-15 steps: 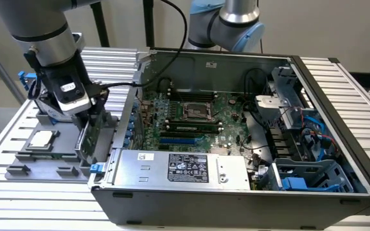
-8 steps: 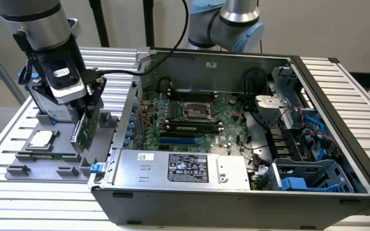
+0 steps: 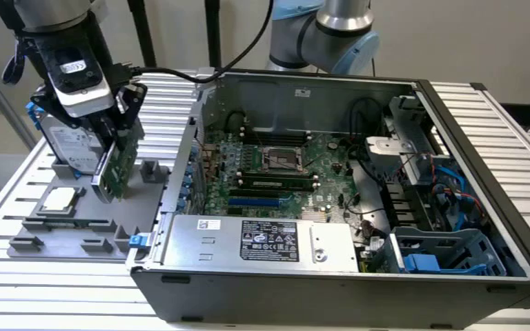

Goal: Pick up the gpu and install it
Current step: 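Pick up the gpu and move the gpu toward the slot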

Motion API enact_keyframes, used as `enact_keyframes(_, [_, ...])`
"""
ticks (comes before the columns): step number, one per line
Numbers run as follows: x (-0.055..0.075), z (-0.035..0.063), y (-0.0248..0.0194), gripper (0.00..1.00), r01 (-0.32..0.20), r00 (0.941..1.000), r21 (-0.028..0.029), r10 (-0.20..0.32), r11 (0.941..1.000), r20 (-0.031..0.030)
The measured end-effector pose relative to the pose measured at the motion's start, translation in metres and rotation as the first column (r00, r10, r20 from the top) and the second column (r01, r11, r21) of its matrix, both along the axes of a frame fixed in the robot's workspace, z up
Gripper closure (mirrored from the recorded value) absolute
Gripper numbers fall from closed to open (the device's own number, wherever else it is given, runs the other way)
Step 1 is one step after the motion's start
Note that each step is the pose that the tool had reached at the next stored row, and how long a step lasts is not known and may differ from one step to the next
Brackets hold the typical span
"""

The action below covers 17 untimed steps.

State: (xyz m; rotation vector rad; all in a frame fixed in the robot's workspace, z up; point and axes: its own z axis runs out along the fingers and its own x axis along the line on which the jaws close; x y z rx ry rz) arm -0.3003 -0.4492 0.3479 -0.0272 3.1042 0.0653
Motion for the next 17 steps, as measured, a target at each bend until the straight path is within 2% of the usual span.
enact_keyframes(5, [0.01,0.0228,-0.0015,1.0,0.0,1.0,0.0,0.0,1.0,-0.0029])
enact_keyframes(17, [0.051,0.0774,-0.006,1.0,0.0,0.9999,0.0,0.0,1.0,-0.0162])
